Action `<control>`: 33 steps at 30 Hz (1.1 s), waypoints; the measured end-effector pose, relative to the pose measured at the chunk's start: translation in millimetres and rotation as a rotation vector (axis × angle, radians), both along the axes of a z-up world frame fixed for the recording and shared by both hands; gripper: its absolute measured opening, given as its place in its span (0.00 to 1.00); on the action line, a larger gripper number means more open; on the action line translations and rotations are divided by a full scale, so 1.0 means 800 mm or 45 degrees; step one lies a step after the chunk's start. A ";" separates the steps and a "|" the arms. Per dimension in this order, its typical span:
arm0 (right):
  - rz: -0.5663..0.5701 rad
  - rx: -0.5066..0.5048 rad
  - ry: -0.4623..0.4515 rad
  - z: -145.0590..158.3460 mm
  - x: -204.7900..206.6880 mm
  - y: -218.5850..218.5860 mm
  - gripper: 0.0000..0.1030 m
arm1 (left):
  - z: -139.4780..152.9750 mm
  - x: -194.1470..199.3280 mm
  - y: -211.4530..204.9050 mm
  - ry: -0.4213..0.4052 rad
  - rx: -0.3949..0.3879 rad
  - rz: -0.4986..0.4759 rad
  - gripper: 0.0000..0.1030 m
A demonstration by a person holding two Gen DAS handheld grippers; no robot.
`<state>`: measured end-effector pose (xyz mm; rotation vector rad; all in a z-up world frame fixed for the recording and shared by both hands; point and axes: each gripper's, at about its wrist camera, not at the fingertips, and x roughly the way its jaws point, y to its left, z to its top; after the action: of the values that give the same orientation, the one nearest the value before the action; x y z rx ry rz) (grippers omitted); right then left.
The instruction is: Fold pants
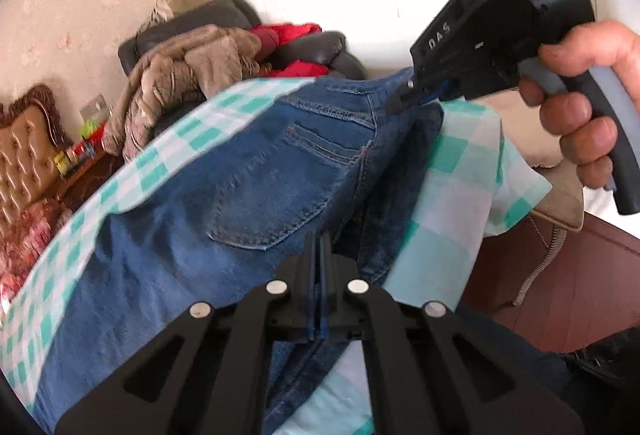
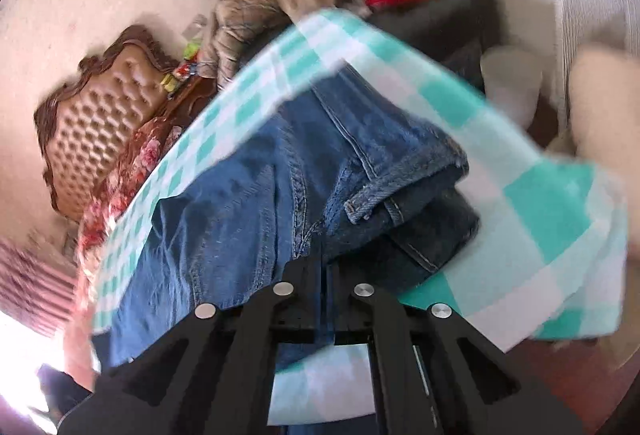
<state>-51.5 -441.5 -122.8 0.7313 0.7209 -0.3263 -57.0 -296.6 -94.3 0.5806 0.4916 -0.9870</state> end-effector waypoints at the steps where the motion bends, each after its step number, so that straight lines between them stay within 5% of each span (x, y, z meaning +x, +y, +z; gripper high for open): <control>1: 0.013 -0.033 -0.004 0.010 -0.003 0.005 0.02 | 0.003 -0.002 0.003 -0.003 -0.007 -0.005 0.01; 10: -0.005 -0.035 0.139 -0.033 0.000 -0.004 0.02 | -0.028 -0.020 -0.009 0.013 0.092 -0.046 0.03; 13: 0.002 -0.105 0.203 -0.045 0.008 0.001 0.01 | -0.029 -0.017 -0.003 0.091 0.052 -0.060 0.24; 14: 0.006 -0.149 0.218 -0.045 0.010 0.006 0.01 | -0.024 -0.017 0.006 0.117 0.024 -0.065 0.40; 15: 0.012 -0.189 0.231 -0.045 0.012 0.009 0.01 | -0.017 -0.017 0.020 0.117 -0.010 -0.050 0.42; 19: 0.026 -0.267 0.261 -0.047 0.013 0.016 0.00 | 0.002 -0.013 0.107 0.082 -0.078 0.139 0.41; 23: 0.022 -0.410 0.337 -0.044 0.019 0.030 0.00 | -0.006 -0.009 0.210 0.068 -0.004 0.396 0.35; 25: -0.013 -0.469 0.353 -0.038 0.016 0.039 0.08 | -0.013 -0.007 0.239 0.065 0.036 0.477 0.34; 28: -0.104 -0.533 0.358 -0.025 0.005 0.045 0.38 | -0.025 -0.007 0.258 0.009 0.110 0.536 0.29; 30: -0.207 -0.600 0.349 -0.010 -0.007 0.053 0.70 | -0.029 -0.004 0.263 -0.010 0.134 0.548 0.27; 33: -0.183 -0.690 0.299 0.012 -0.011 0.083 0.72 | -0.033 0.000 0.265 -0.042 0.181 0.532 0.27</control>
<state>-60.1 -374.8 -113.0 0.2296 0.7566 -0.7152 -57.2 -84.9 -120.9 0.5903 0.6272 -0.5470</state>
